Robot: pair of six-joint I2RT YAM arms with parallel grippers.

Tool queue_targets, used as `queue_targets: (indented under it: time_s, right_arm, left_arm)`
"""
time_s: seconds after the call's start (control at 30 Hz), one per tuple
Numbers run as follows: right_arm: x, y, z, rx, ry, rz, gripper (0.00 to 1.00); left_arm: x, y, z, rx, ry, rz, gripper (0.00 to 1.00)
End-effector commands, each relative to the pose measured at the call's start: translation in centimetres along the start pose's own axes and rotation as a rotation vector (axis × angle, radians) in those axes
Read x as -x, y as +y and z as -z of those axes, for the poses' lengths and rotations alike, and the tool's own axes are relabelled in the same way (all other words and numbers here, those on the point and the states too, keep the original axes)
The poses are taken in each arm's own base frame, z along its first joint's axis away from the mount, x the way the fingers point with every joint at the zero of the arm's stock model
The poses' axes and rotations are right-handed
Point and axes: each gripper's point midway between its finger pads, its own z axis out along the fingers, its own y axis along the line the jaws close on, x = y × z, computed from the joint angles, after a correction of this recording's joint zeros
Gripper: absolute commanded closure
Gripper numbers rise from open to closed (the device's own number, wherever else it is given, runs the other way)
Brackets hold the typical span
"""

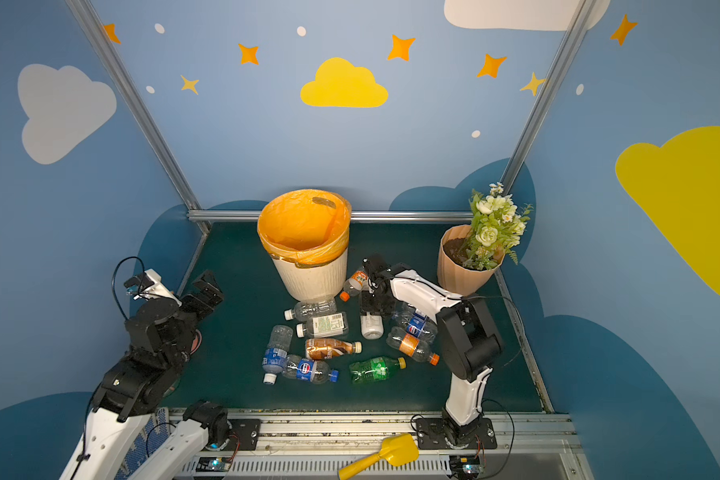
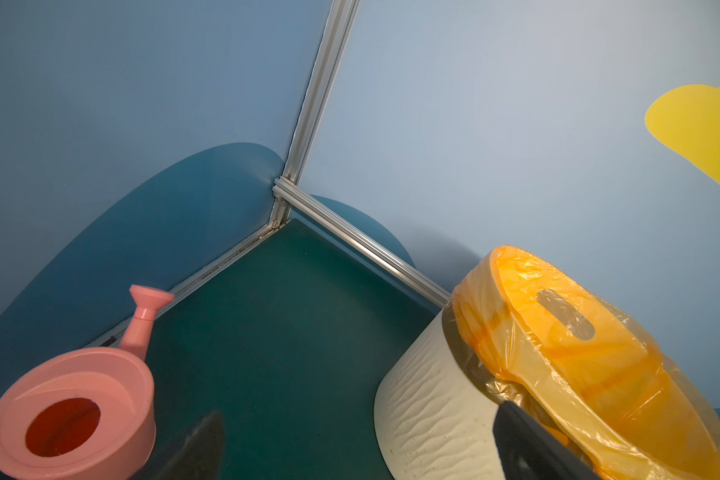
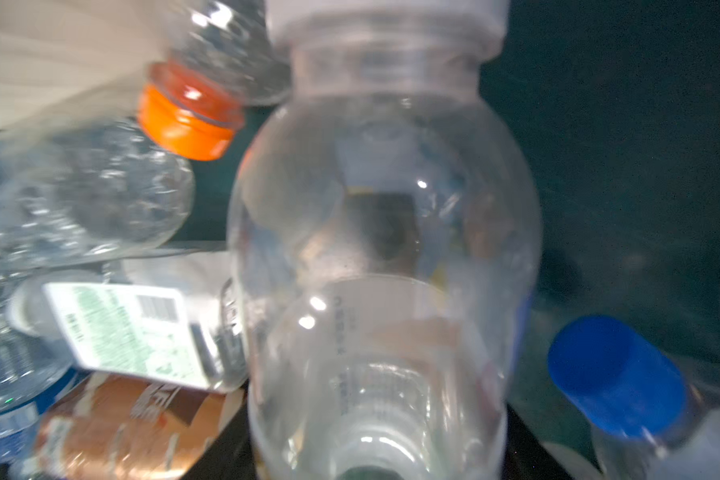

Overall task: Throw the plastic bottles in the bin
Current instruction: 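Lift the white V-label bottle and release it over the bin with the right gripper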

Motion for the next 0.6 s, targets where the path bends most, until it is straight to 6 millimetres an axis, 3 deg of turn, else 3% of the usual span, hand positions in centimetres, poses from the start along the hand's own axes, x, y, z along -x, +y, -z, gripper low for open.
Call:
queue_targets:
  time_s: [0.0, 0.2, 0.33, 0.47, 0.57]
  right_arm:
    - [2.5, 1.3, 5.3, 0.093, -0.184, 0.031, 0.51]
    - [4.6, 1.0, 13.4, 0.168, -0.459, 0.034, 0.54]
    - [5.9, 1.1, 20.6, 0.231, -0.685, 0.073, 0.55]
    - [7.2, 2.4, 28.4, 0.278, -0.859, 0.154, 0.55]
    - [8.5, 4.3, 33.0, 0.326, -0.971, 0.205, 0.55]
  left_arm:
    - [-0.5, 0.2, -0.1, 0.010, 0.017, 0.002, 0.00]
    - [-0.7, 0.4, -0.3, 0.017, 0.022, 0.002, 0.00]
    - [-1.0, 0.5, -0.5, 0.023, 0.030, 0.004, 0.00]
    - [-1.2, 0.2, -0.7, 0.013, 0.036, 0.006, 0.00]
    - [-1.4, -0.1, -0.9, 0.005, 0.049, 0.011, 0.00]
